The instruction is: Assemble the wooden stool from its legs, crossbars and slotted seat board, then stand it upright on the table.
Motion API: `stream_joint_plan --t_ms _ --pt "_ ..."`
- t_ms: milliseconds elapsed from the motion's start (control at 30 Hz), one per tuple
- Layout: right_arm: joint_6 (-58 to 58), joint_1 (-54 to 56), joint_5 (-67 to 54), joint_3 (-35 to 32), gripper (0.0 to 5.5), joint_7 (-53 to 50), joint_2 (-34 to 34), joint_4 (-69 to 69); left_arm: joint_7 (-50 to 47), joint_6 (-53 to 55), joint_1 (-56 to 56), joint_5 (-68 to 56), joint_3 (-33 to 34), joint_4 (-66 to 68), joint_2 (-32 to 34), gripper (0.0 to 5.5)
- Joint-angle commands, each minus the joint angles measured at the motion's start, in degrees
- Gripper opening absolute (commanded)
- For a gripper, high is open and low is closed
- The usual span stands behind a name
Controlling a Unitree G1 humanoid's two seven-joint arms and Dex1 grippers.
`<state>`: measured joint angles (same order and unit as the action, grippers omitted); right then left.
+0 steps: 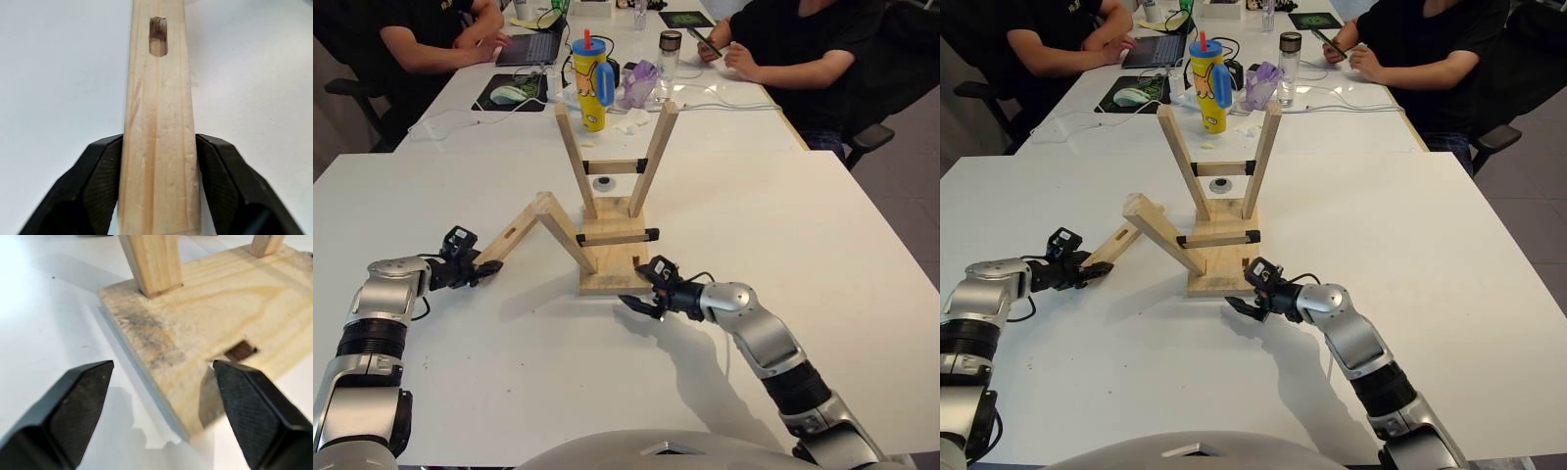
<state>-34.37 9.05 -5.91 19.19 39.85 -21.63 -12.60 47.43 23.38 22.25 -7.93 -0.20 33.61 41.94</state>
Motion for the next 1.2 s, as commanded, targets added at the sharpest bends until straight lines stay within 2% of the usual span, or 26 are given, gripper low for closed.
stream_joint_plan --t_ms 33,167,367,533,633,800,933,1033,1200 --pt "-1.02 -2.01 -5.35 -6.23 3.76 -0.41 0.26 -5.55 -1.33 1.46 -3.89 0.89 0.26 -0.01 -0.61 2.07" --pt "-6.42 -6.09 -11.63 -9.86 3.76 2.03 -2.52 -9.74 -1.78 0.25 -4.37 0.18 1.56 -0.44 -1.08 2.07" --pt "-4.68 -7.75 -11.44 -14.01 3.76 1.79 -6.59 -3.32 -6.42 -2.89 -0.06 -3.07 7.77 -0.69 -3.03 2.07" --pt "3.22 -4.6 -9.27 -17.68 3.76 -2.02 -5.14 5.4 -2.72 -5.05 4.56 -20.36 19.54 -14.57 -9.11 2.07" --pt "4.35 -2.34 -12.99 -20.65 3.76 -0.5 -4.77 7.43 -1.35 -0.58 6.23 -28.81 22.98 -23.48 -8.33 2.07" --pt "-0.88 0.75 -24.99 -27.92 4.45 5.57 -5.79 7.07 -4.49 12.38 13.02 -47.32 28.01 -36.77 -6.28 2.07" --pt "-9.05 7.36 -39.48 -36.74 5.15 6.78 -7.3 6.33 -10.54 23.6 19.9 -63.3 25.01 -45.25 -6.87 2.07" --pt "-16.11 11.1 -50.21 -41.4 5.17 7.08 -9.04 6.14 -14.1 27.74 21.02 -69.76 20.96 -48.23 -9.02 2.07" --pt "-25.66 13.13 -62.87 -43.91 5.17 9.1 -12.27 6.37 -16.47 29.66 16.9 -70.24 12.85 -49.92 -14.87 2.07"
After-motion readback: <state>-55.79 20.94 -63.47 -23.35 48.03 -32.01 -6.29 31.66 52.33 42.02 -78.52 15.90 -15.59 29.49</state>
